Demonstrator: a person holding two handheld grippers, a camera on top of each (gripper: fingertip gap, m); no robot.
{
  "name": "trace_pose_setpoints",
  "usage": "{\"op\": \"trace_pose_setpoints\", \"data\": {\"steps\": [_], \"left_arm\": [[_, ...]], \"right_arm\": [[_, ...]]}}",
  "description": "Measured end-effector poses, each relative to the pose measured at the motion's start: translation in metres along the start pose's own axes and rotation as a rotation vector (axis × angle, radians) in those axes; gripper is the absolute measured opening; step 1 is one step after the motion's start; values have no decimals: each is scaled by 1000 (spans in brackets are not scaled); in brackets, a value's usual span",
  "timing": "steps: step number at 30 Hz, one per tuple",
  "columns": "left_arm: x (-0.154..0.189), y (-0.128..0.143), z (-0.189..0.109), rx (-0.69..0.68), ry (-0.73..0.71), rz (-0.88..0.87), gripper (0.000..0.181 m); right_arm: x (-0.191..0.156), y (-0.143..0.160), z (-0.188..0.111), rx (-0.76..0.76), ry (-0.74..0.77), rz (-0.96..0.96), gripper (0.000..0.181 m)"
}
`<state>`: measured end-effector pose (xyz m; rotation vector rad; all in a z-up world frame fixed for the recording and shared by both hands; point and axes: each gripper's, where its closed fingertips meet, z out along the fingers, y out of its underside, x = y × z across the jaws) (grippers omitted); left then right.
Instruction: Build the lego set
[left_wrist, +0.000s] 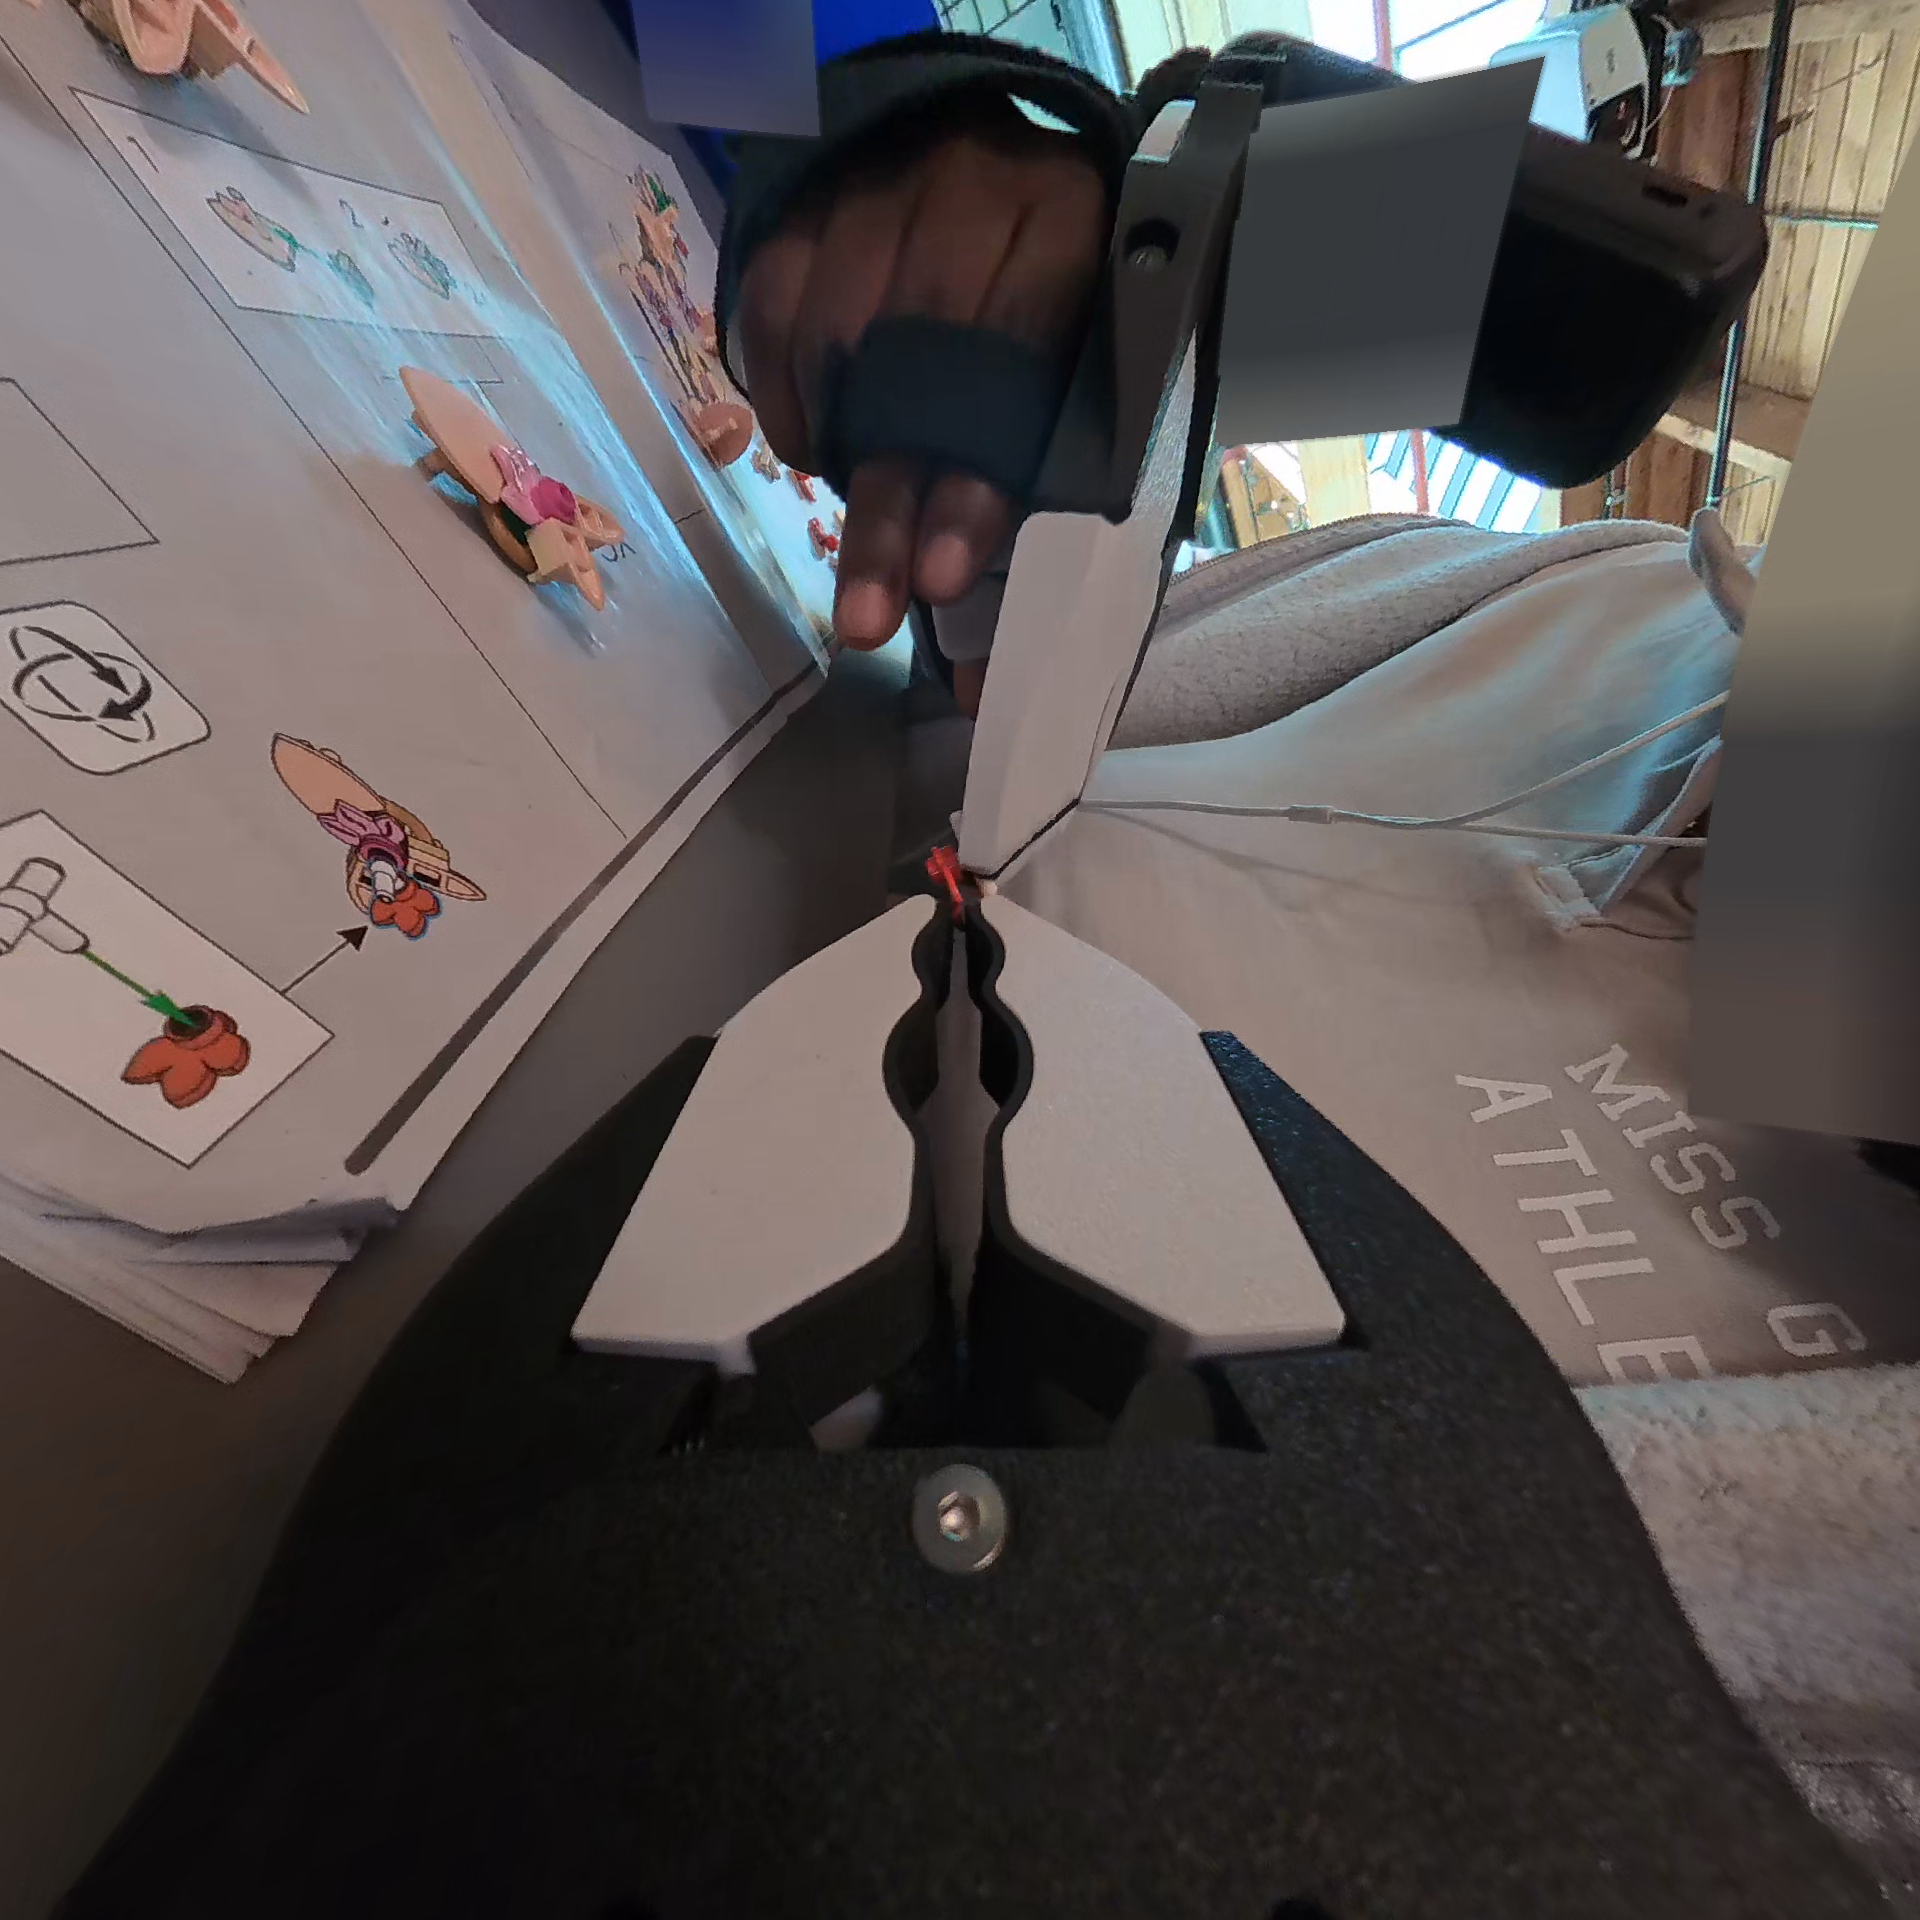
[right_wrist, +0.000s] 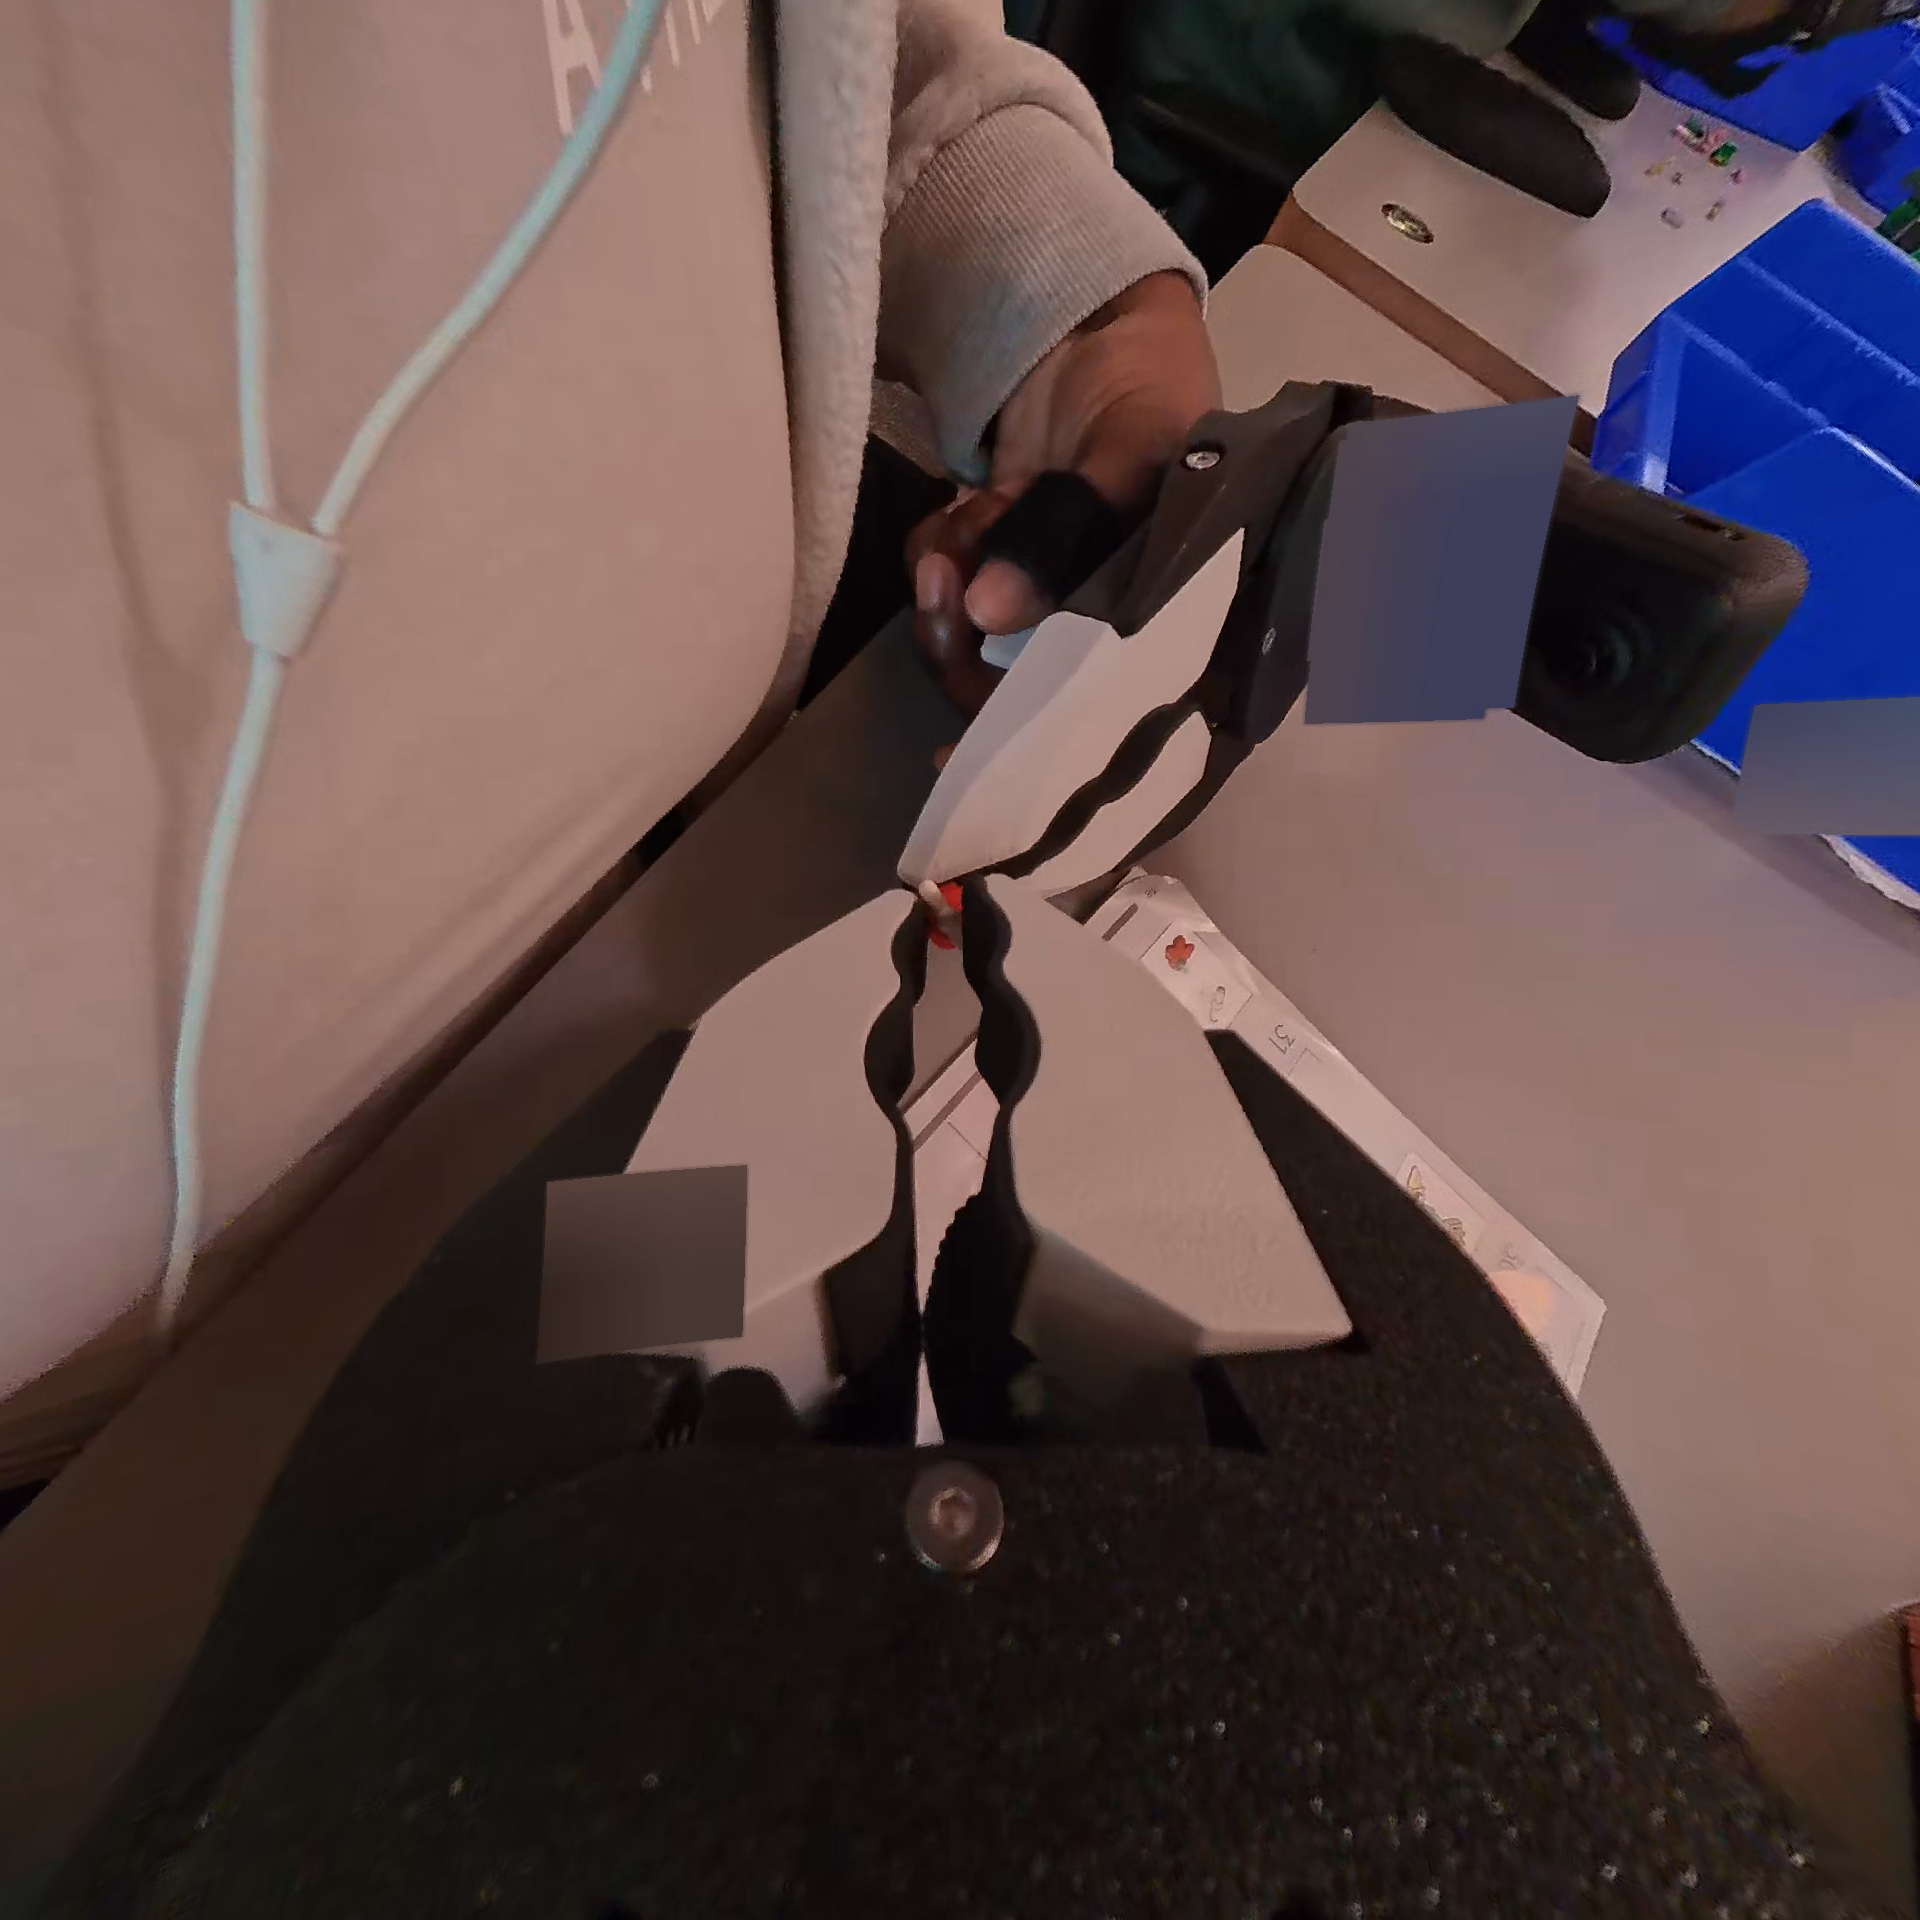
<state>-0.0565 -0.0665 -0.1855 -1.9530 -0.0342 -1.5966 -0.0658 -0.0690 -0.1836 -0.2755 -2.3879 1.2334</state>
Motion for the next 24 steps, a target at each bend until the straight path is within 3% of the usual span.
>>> {"op": "trace_pose_setpoints", "data": {"steps": [6, 14, 24], "left_arm": [[1, 3, 3, -33, 14, 6, 2], [3, 5, 5, -65, 24, 15, 2], [4, -4, 5, -20, 44, 0, 3]], "right_arm": [[-1, 2, -3, -5, -2, 14, 22], [-10, 10, -1, -45, -79, 17, 12], [-3, 12, -5, -17, -38, 111, 2]]}}
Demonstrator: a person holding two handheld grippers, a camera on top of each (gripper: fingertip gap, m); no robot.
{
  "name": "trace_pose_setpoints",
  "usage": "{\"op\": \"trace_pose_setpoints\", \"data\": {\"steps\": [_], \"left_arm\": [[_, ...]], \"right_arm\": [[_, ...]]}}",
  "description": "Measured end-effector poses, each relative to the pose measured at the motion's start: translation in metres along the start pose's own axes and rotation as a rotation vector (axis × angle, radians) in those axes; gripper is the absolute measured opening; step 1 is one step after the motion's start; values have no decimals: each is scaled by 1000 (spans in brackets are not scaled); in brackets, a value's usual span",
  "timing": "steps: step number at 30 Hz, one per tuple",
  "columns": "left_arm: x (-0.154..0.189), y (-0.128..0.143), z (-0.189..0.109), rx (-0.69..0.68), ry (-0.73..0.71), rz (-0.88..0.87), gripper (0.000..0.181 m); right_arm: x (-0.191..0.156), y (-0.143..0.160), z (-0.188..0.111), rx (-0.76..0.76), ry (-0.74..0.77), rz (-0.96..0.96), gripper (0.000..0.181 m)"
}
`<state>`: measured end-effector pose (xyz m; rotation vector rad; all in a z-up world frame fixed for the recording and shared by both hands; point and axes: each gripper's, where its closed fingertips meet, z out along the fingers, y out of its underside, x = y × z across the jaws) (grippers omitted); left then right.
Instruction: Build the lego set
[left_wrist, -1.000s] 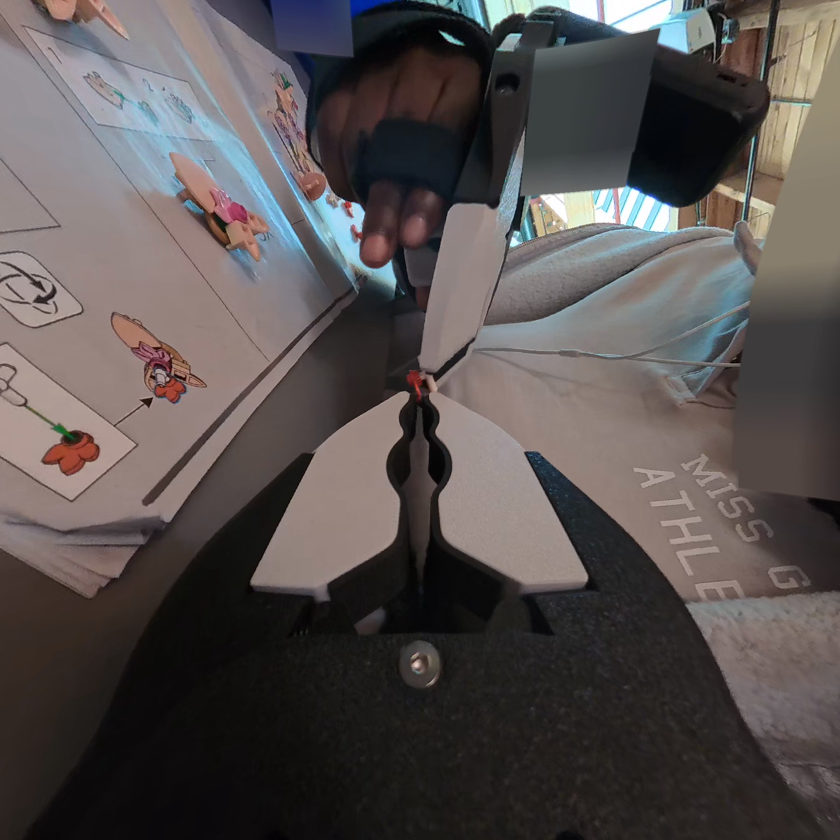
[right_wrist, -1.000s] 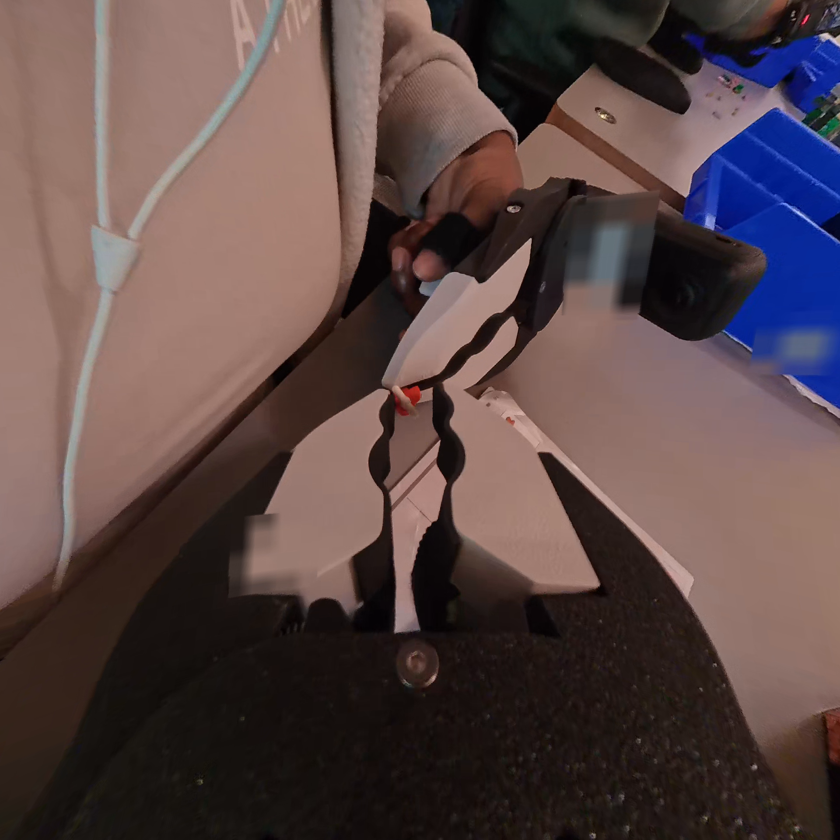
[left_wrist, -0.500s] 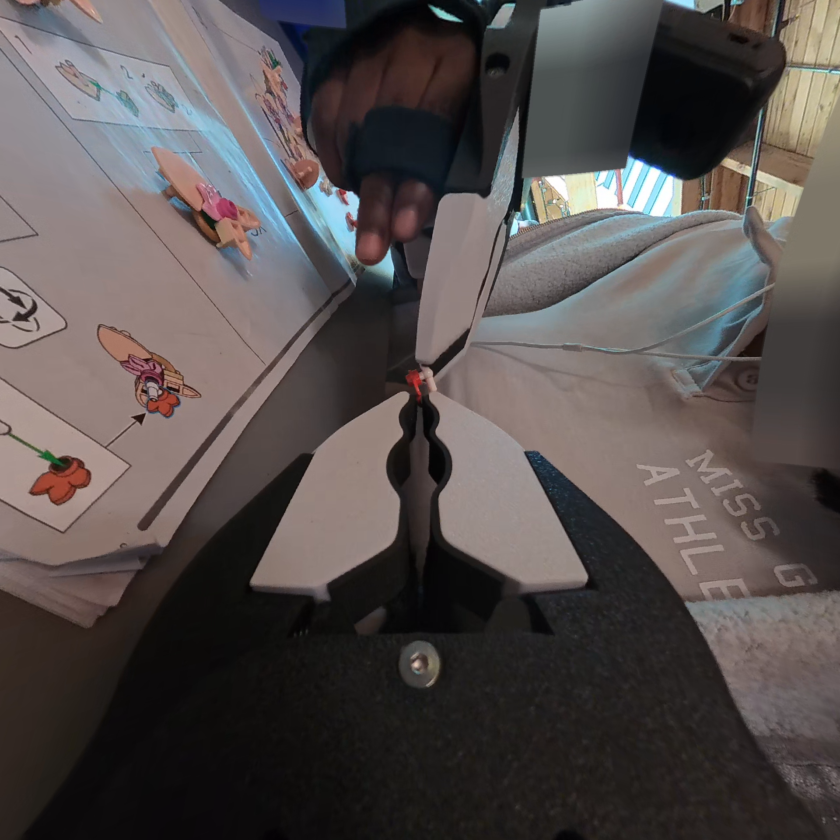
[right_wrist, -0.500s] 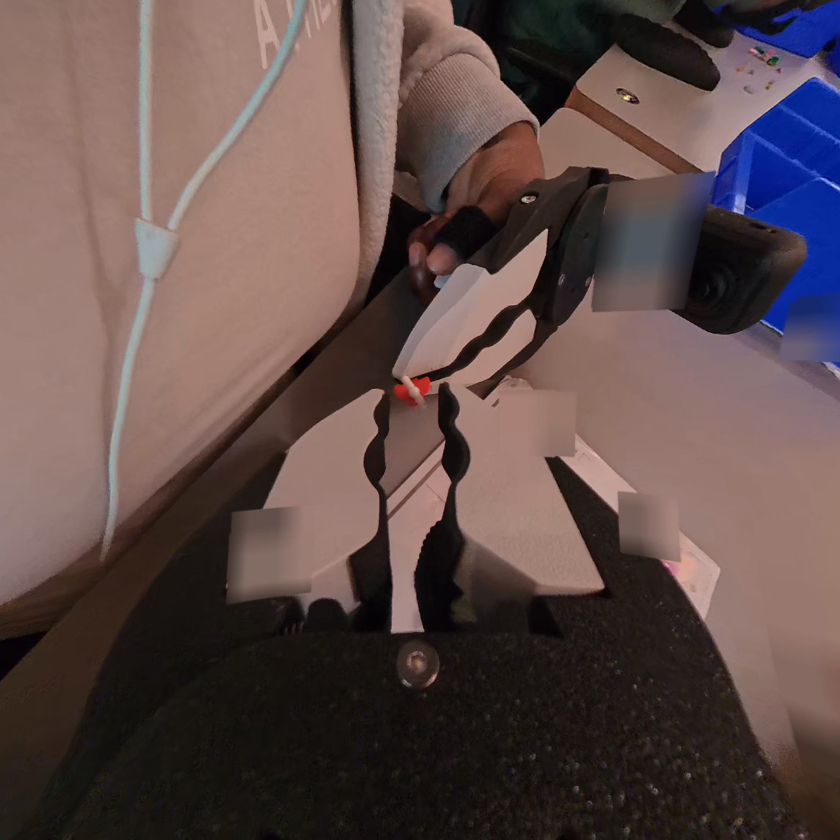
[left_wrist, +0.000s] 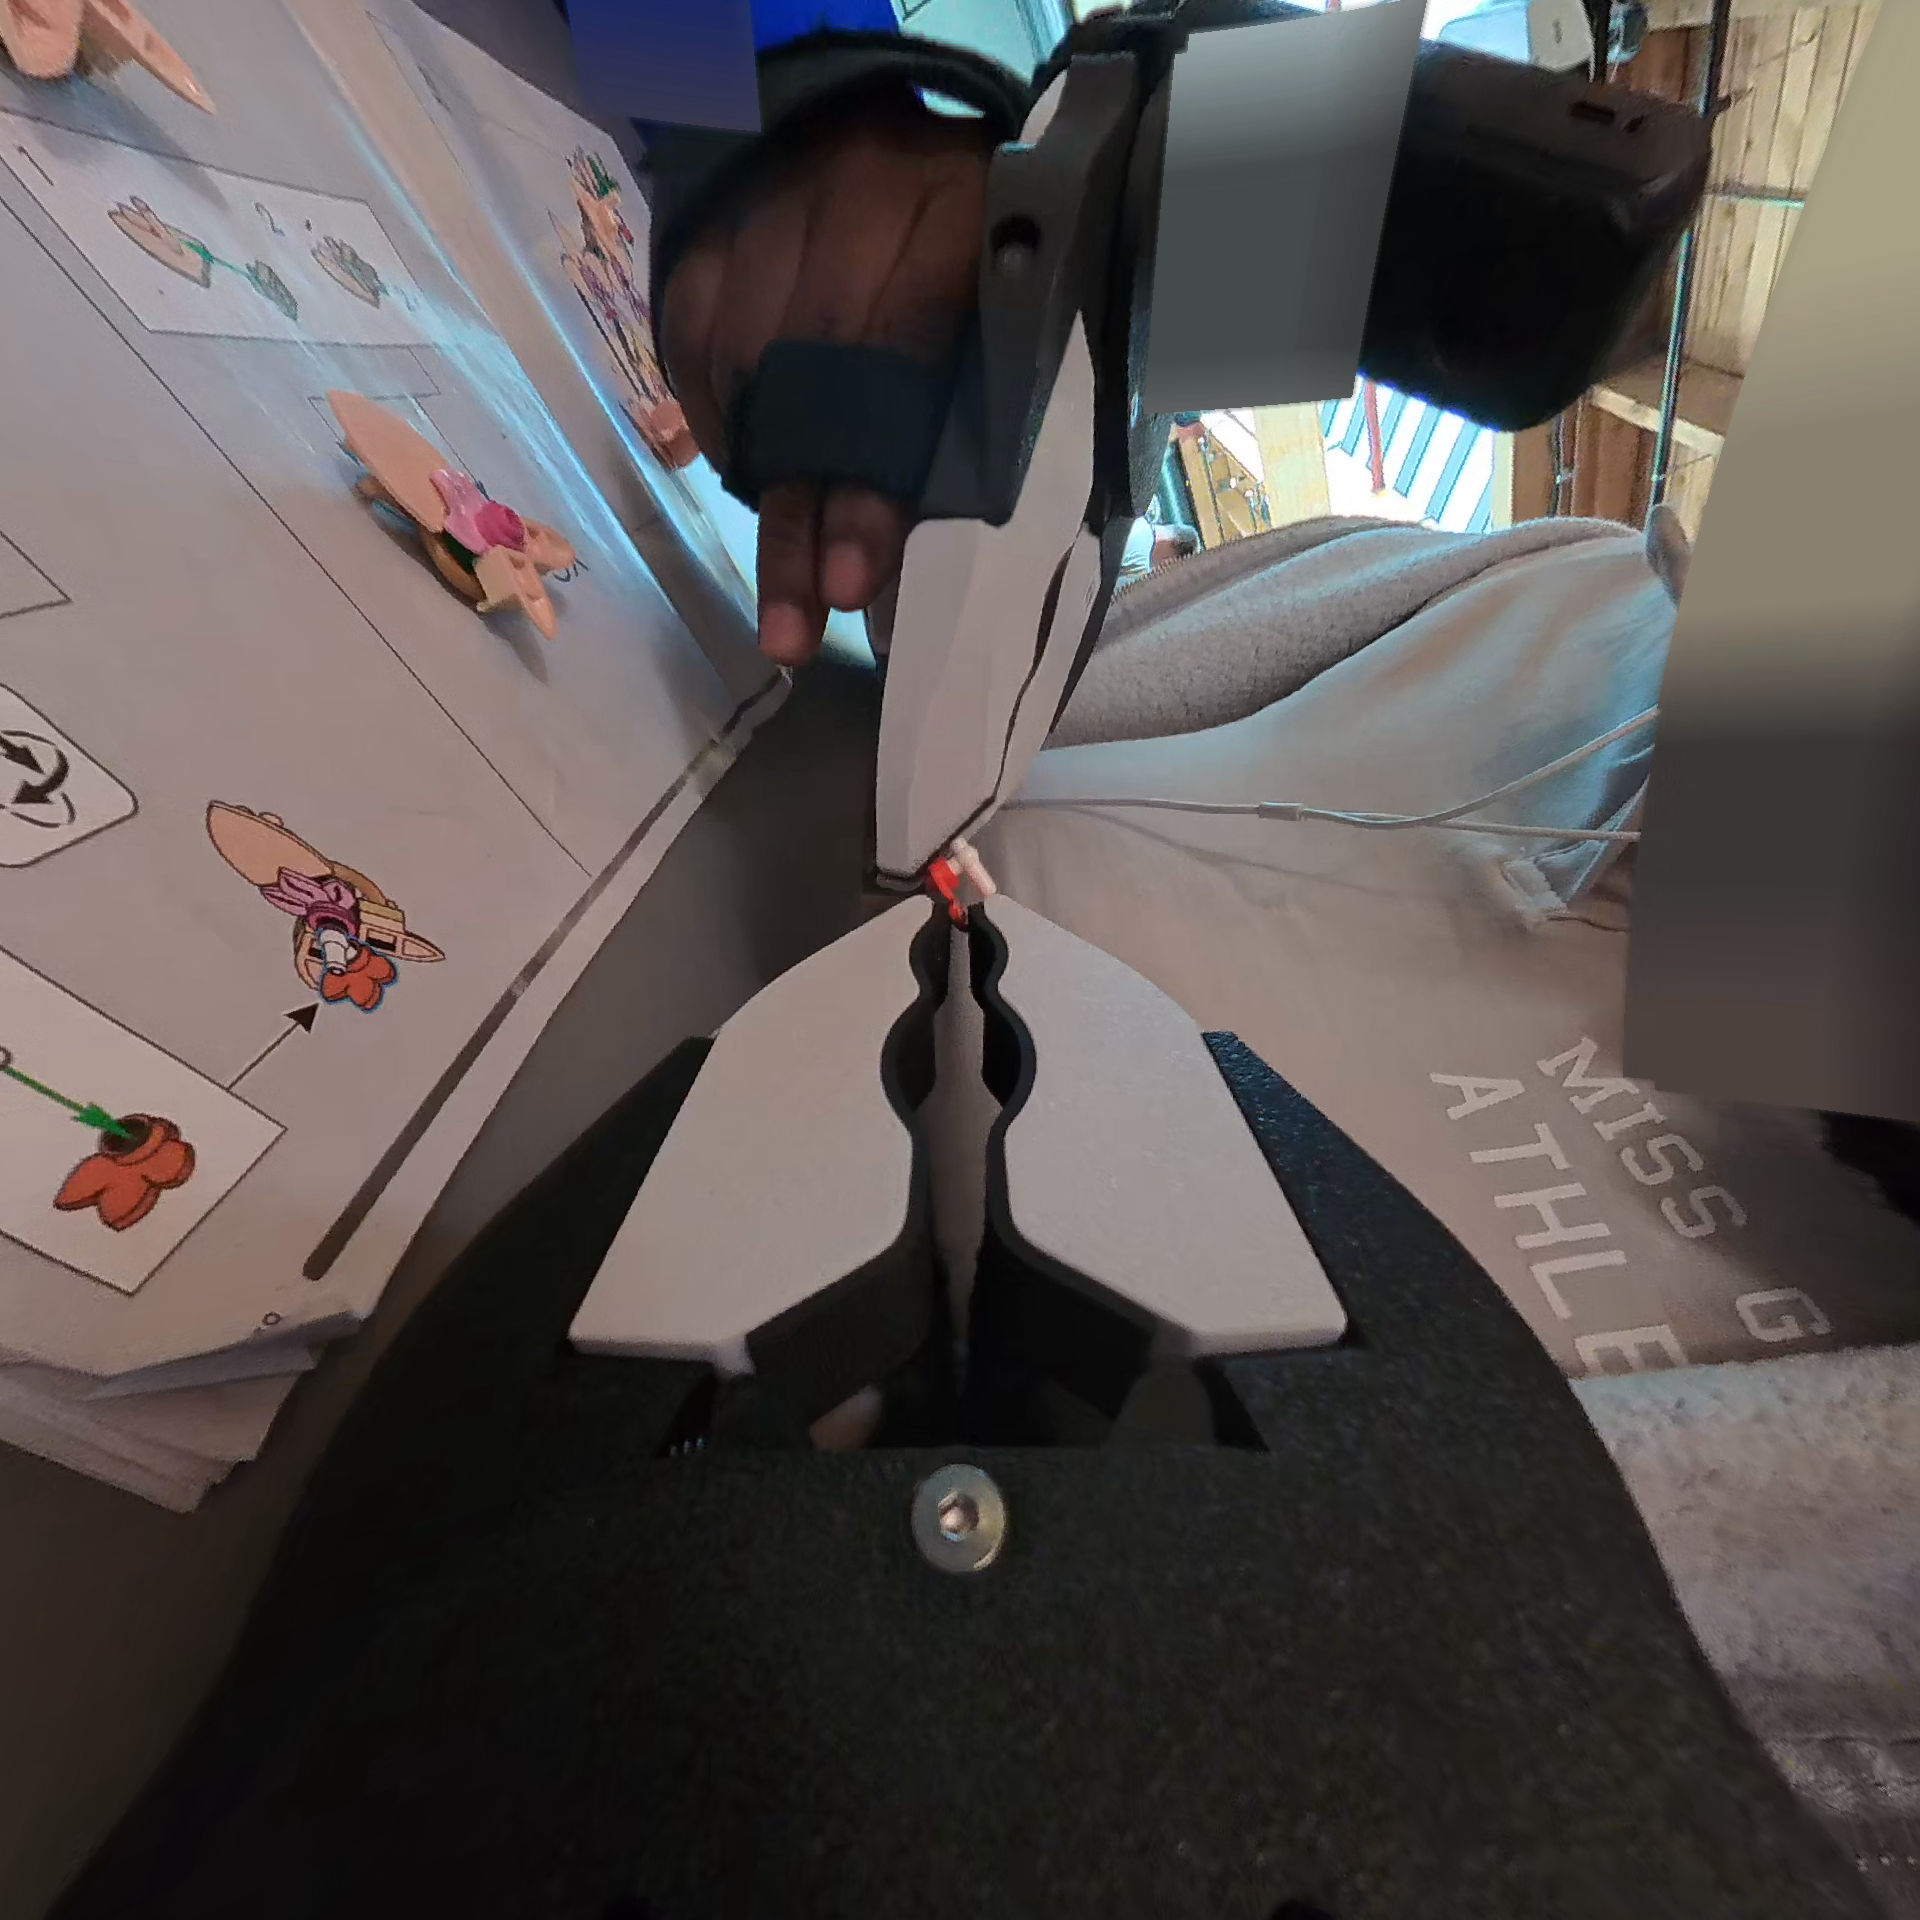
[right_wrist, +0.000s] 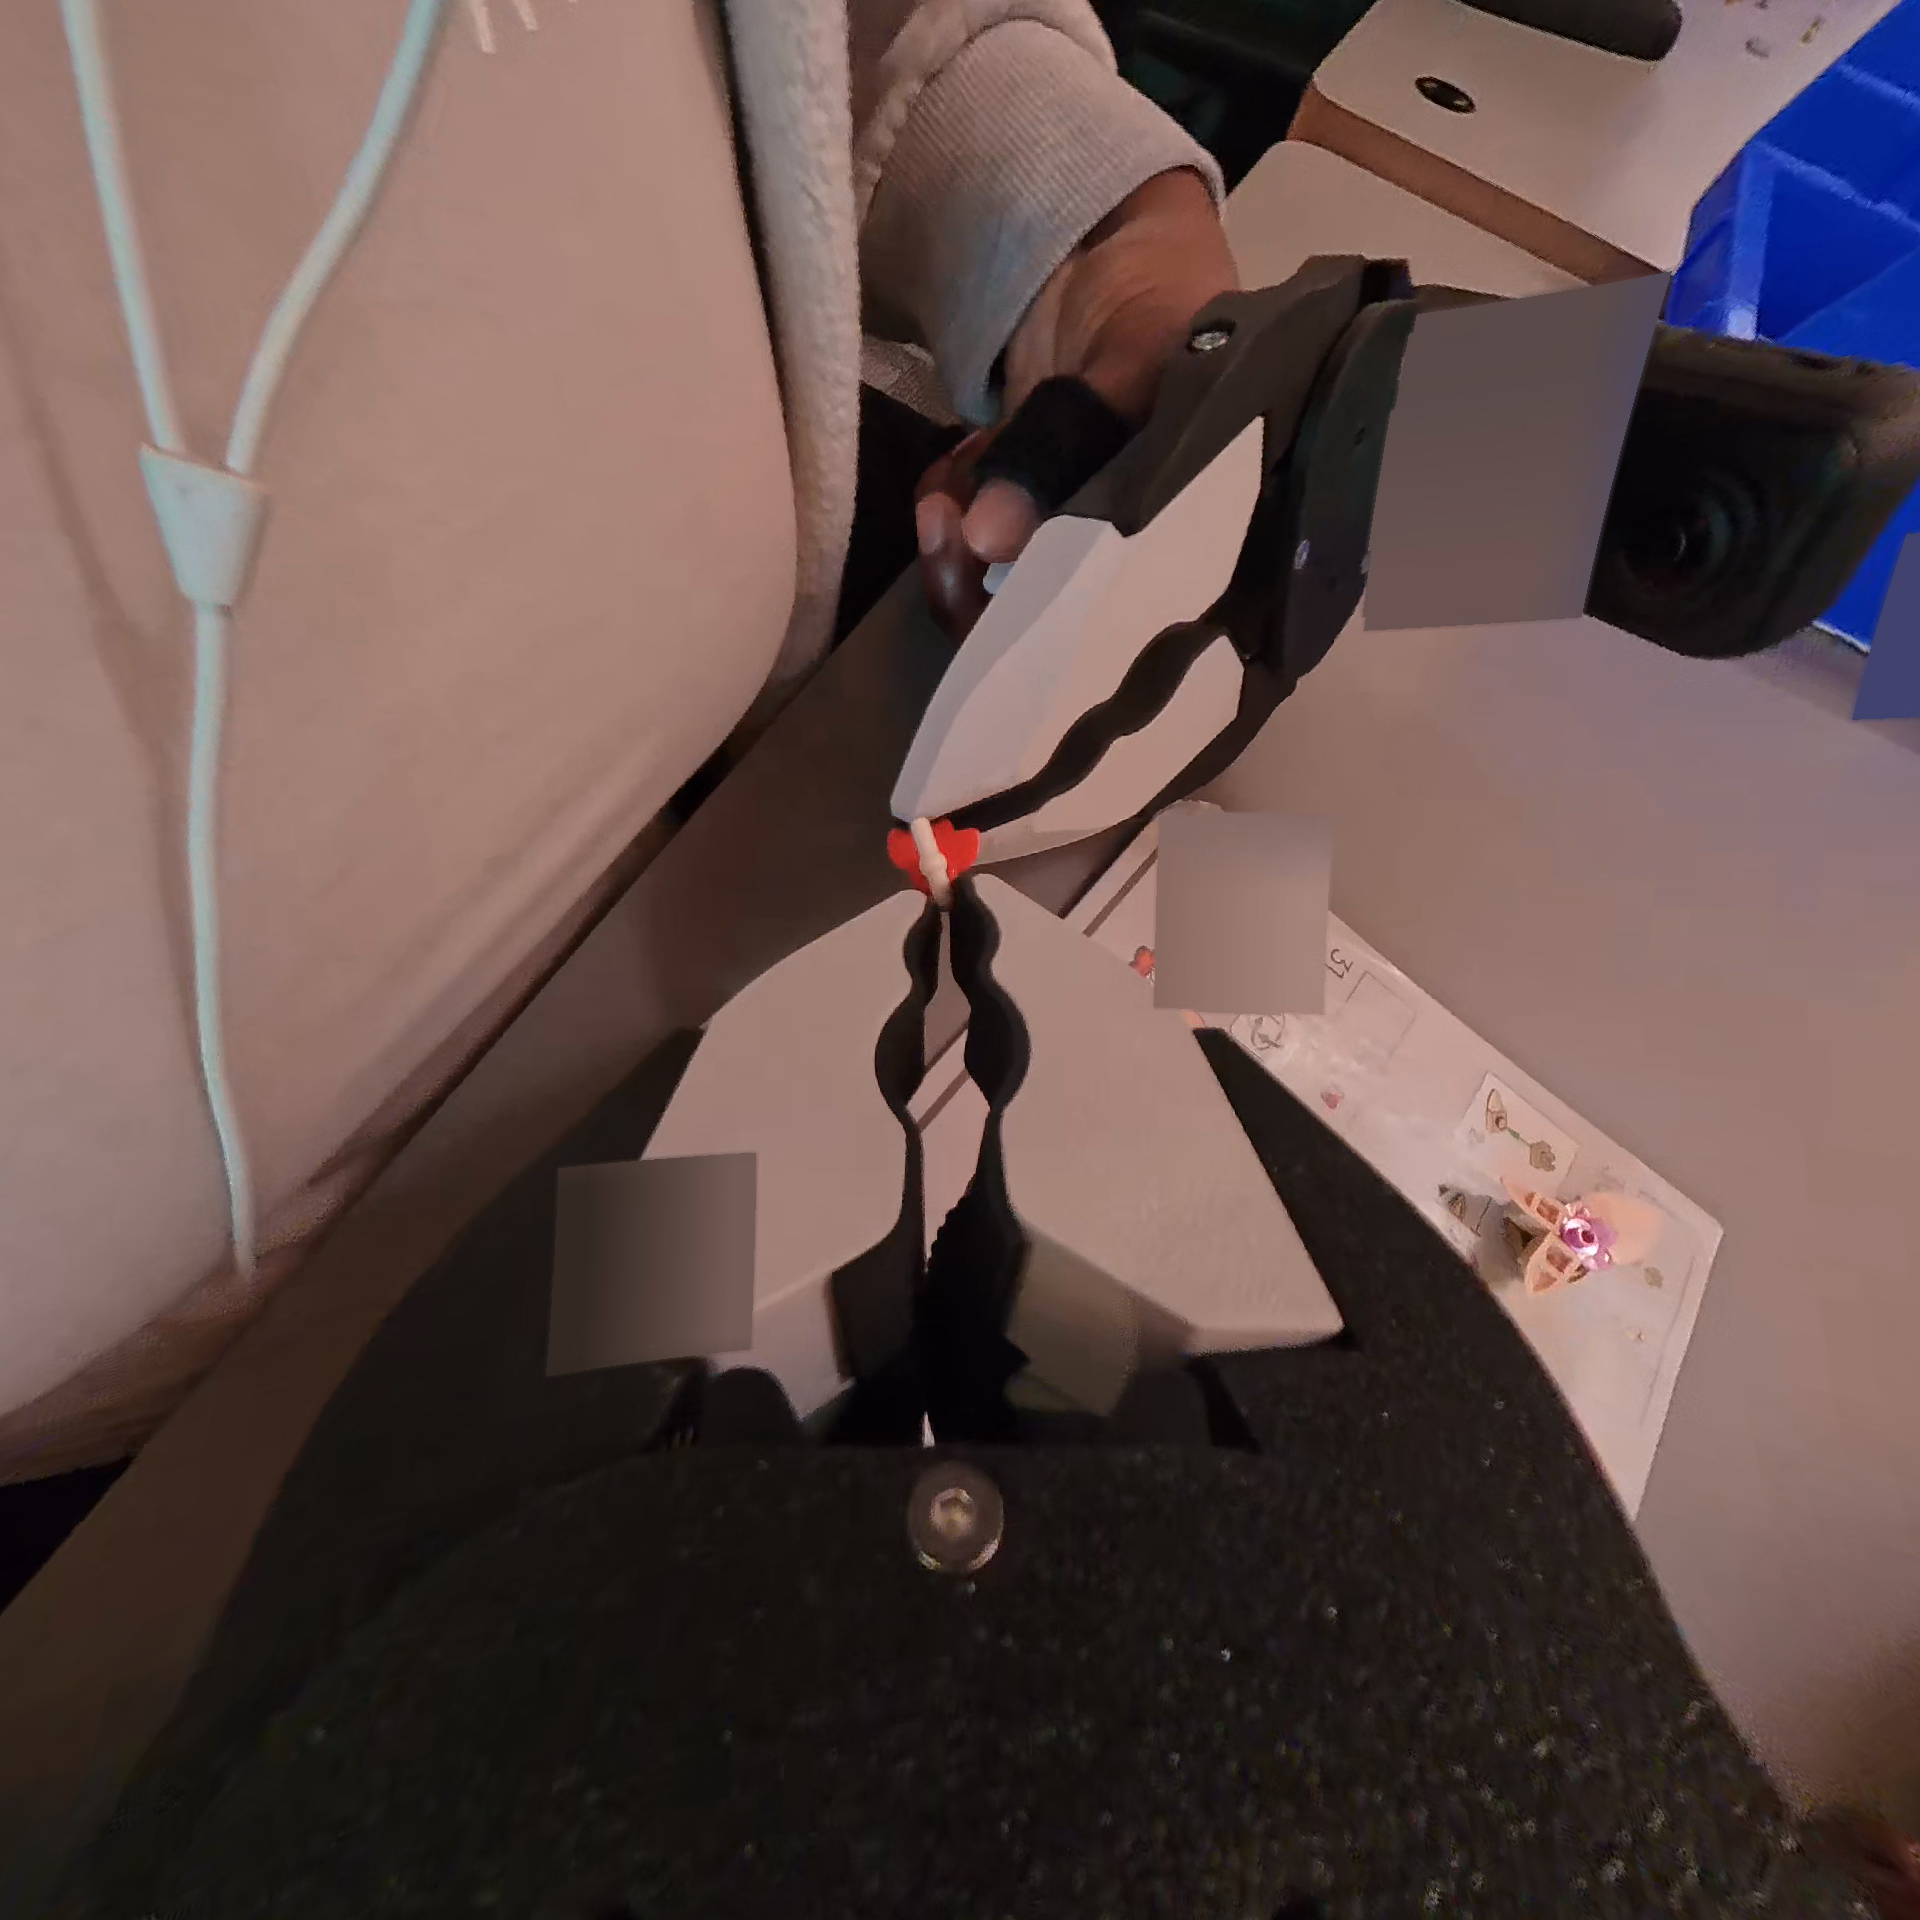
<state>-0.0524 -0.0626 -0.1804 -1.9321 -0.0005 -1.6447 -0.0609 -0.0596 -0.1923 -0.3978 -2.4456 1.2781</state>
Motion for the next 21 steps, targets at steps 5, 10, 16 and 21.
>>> {"op": "trace_pose_setpoints", "data": {"steps": [5, 10, 16, 21], "left_arm": [[-2, -6, -2, 38, -8, 4, 3], [-3, -7, -2, 46, -27, 19, 6], [-17, -25, -11, 136, -268, 321, 26], [-19, -40, -11, 129, -592, 784, 31]], "right_arm": [[5, 1, -3, 9, 20, 73, 2], [7, 2, -5, 16, 41, 101, 2], [15, 13, -14, -17, 95, 226, 2], [20, 26, -19, -73, 140, 382, 2]]}}
